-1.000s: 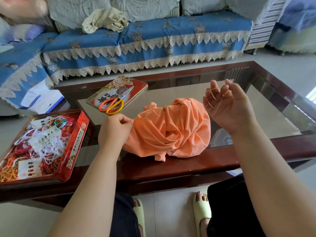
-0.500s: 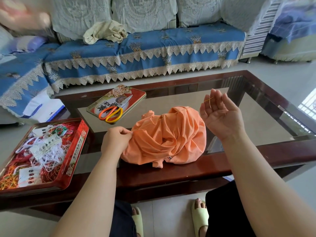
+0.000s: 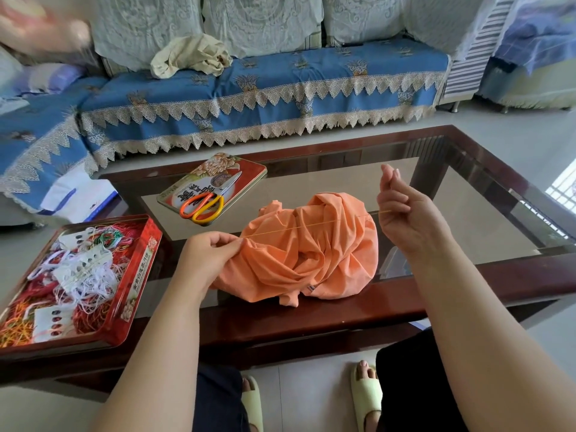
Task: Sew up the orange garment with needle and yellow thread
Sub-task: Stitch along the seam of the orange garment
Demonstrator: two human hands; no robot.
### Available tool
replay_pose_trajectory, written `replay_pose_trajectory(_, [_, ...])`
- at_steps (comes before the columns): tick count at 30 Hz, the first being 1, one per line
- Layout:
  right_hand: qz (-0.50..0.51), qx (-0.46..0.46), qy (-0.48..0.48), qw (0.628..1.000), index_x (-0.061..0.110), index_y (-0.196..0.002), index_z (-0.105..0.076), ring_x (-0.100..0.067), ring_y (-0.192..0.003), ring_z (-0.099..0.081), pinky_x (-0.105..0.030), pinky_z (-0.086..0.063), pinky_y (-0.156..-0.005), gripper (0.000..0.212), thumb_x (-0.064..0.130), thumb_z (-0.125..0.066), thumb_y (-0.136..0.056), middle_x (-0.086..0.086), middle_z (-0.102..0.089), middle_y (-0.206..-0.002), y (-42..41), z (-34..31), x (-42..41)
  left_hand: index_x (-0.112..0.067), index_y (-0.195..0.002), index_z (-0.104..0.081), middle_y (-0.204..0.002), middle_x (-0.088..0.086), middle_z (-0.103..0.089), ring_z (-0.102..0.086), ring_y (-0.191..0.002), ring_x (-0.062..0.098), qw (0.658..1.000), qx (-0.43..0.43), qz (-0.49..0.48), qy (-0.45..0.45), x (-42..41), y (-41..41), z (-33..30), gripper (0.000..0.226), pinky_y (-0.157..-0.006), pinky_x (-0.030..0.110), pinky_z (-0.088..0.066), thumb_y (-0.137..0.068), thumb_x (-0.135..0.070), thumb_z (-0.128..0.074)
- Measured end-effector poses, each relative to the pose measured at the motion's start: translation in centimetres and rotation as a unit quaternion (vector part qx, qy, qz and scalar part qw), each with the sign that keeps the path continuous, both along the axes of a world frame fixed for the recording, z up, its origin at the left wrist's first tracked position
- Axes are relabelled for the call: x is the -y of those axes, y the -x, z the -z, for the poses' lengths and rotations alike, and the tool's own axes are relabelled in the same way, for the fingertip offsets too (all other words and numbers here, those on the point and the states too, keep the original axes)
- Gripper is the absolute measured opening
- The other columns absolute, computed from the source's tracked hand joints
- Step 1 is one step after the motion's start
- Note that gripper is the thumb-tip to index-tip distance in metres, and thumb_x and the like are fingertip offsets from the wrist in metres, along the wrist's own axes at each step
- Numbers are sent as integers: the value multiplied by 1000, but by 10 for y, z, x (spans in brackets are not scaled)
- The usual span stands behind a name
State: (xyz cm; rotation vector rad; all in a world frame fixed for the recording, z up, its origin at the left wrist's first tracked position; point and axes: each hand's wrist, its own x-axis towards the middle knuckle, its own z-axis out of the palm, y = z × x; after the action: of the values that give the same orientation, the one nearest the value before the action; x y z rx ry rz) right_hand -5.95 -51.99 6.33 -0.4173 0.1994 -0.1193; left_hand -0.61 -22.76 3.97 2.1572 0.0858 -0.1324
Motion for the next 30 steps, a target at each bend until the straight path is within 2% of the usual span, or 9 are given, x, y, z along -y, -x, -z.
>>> replay_pose_trajectory(3, [-167,86,-43,981,5,-121,-57,-6,-39,-45,-12,-39,-33,34,3,-58,-87,-8,-68,-84,11,-12,-8,-19,-90,-70,-83,-5,-67,-57,-78,5,998,43,-9,44,0,5,-4,4,-59,20,-41,-90,-23,-67])
replay_pose_trajectory(6, [-361,166,-75,915,1,-143,-29,-8,-50,-43,-18,-47,-46,45,4,-41,-100,-17,-66,-97,20,-16,-34,-21,-90,-71,-84,-6,-69,-60,-81,3,994,86,-5,60,-1,6,-6,4,-63,18,-43,-90,-24,-68])
replay_pose_trajectory(9, [-419,187,37,888,-1,-120,-57,-3,-47,-52,-12,-44,-43,26,0,-48,-96,-11,-67,-92,31,-14,-67,-22,-91,-71,-85,-7,-69,-62,-83,4,991,111,16,73,0,9,-7,4,-67,16,-44,-89,-25,-68])
replay_pose_trajectory(13, [-378,153,228,884,9,-94,-69,-2,-40,-40,-13,-23,-35,14,10,-56,-90,-3,-63,-72,51,-13,-112,-28,-84,-70,-82,-5,-71,-66,-83,13,987,120,63,86,1,15,-7,7,-73,30,-54,-88,-22,-70])
replay_pose_trajectory(17, [-172,71,439,879,4,-84,-65,-7,-42,-31,-16,-26,-38,20,23,-62,-90,0,-45,-55,50,-6,-130,-34,-79,-70,-79,-9,-71,-66,-83,13,989,87,103,66,2,24,-12,12,-75,39,-58,-86,-25,-72])
replay_pose_trajectory(20, [-39,16,475,879,3,-85,-63,-8,-41,-33,-18,-27,-39,24,25,-58,-94,4,-46,-51,39,2,-125,-34,-86,-71,-84,-12,-70,-63,-88,12,986,82,141,43,0,30,-19,2,-70,28,-51,-85,-32,-70])
replay_pose_trajectory(25, [-2,41,526,850,2,-91,-62,-1,-42,-46,-9,-34,-45,19,17,-51,-97,2,-66,-67,38,9,-136,-34,-85,-72,-79,-16,-70,-66,-83,9,982,82,149,77,-12,30,-28,13,-65,29,-53,-77,-43,-69])
replay_pose_trajectory(28, [43,43,564,824,8,-88,-65,3,-51,-52,-7,-36,-51,19,19,-52,-98,19,-58,-56,35,16,-142,-36,-81,-72,-77,-13,-70,-66,-74,8,977,93,150,123,-20,31,-31,14,-54,20,-48,-70,-45,-69])
replay_pose_trajectory(30, [62,48,577,813,14,-89,-64,1,-53,-52,-9,-34,-54,19,22,-50,-99,22,-54,-55,32,18,-142,-37,-79,-72,-75,-10,-70,-64,-71,10,974,105,143,138,-23,31,-30,11,-53,21,-50,-71,-44,-71])
